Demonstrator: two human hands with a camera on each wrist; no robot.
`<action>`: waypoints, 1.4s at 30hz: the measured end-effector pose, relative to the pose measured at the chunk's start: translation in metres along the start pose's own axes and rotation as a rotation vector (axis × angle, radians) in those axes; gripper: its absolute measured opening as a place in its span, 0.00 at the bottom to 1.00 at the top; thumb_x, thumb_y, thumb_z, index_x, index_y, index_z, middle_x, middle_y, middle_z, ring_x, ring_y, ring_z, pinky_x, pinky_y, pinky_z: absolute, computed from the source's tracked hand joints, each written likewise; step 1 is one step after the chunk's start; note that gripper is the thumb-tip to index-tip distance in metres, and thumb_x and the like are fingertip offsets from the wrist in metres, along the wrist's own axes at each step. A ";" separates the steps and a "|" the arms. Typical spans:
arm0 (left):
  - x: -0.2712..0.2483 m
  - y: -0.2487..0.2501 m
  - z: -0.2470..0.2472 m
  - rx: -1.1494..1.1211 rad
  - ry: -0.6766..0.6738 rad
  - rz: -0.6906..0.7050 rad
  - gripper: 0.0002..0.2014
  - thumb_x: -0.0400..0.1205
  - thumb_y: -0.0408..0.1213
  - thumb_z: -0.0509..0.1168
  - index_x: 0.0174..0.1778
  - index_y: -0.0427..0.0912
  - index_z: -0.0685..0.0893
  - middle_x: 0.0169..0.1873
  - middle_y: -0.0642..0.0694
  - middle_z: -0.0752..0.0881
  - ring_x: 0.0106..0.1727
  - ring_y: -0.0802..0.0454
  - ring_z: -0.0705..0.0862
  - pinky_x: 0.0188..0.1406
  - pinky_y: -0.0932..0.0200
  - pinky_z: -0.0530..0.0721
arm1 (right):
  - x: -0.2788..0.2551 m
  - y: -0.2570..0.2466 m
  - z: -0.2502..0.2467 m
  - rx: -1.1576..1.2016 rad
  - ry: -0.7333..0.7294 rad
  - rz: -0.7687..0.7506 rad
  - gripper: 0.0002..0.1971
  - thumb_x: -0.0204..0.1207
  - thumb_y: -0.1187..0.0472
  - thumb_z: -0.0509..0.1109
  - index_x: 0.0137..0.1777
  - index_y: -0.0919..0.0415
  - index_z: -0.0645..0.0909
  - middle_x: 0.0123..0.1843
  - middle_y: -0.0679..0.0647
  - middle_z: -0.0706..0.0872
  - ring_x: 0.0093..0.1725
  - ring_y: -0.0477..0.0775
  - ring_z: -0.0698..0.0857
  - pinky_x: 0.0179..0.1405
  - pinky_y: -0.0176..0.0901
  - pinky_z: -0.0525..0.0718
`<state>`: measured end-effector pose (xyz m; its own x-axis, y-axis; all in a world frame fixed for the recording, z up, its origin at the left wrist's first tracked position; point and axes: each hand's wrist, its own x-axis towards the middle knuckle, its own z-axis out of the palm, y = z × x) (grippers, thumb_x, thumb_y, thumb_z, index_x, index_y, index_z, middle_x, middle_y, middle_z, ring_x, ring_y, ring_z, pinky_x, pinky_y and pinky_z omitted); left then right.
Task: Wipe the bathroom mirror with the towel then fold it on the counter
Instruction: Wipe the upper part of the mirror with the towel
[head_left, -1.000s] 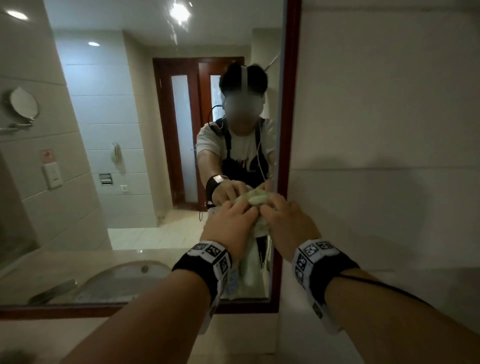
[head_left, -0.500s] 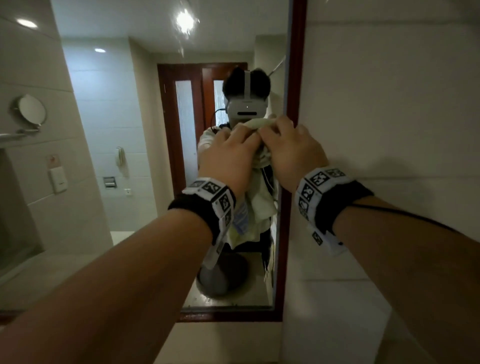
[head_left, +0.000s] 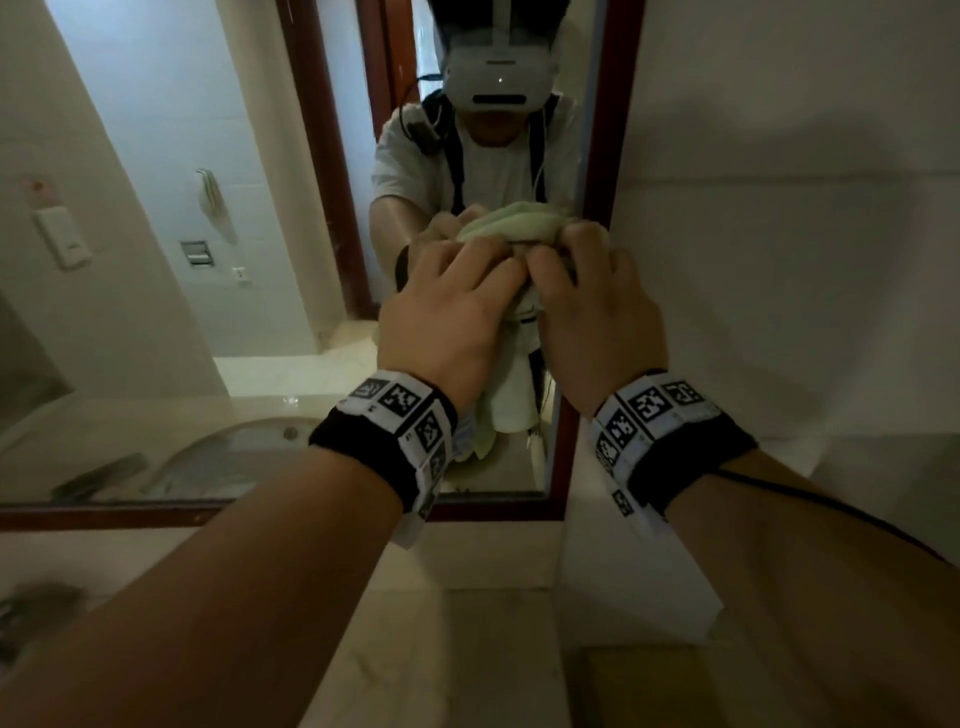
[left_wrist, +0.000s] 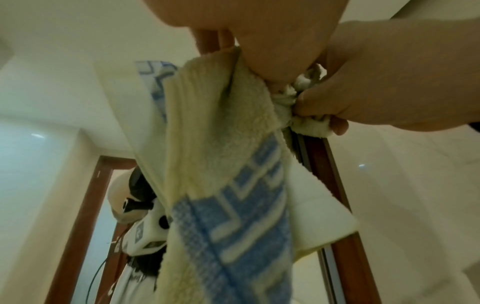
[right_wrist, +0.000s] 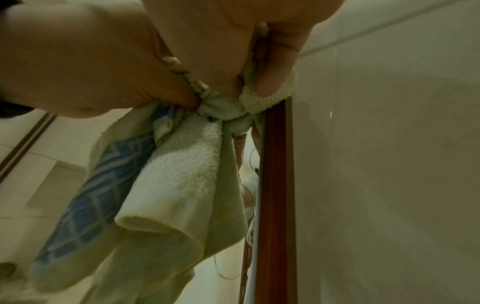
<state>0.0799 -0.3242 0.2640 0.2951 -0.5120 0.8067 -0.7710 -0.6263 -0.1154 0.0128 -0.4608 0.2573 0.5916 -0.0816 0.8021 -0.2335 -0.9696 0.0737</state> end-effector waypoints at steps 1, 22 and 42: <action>-0.009 0.000 0.006 0.001 0.016 0.020 0.19 0.84 0.44 0.57 0.66 0.50 0.87 0.67 0.49 0.85 0.66 0.40 0.81 0.39 0.50 0.82 | -0.010 -0.001 0.007 0.007 -0.009 0.003 0.18 0.82 0.58 0.52 0.67 0.57 0.78 0.69 0.64 0.79 0.50 0.68 0.79 0.29 0.55 0.85; -0.110 0.003 0.082 -0.155 -0.025 0.046 0.16 0.84 0.33 0.68 0.66 0.48 0.89 0.68 0.50 0.86 0.69 0.44 0.82 0.68 0.52 0.82 | -0.121 -0.013 0.089 0.052 -0.029 0.079 0.19 0.80 0.63 0.60 0.69 0.55 0.81 0.69 0.60 0.81 0.51 0.65 0.79 0.28 0.51 0.85; -0.155 0.011 0.105 -0.243 -0.238 -0.007 0.19 0.81 0.34 0.68 0.68 0.53 0.86 0.69 0.55 0.83 0.69 0.48 0.79 0.62 0.52 0.85 | -0.168 -0.024 0.102 0.136 -0.271 0.176 0.20 0.78 0.63 0.61 0.70 0.52 0.77 0.73 0.57 0.74 0.60 0.65 0.78 0.34 0.53 0.87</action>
<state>0.0845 -0.3133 0.0769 0.4027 -0.6489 0.6456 -0.8719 -0.4866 0.0548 -0.0020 -0.4479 0.0606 0.7394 -0.2907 0.6073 -0.2562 -0.9556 -0.1455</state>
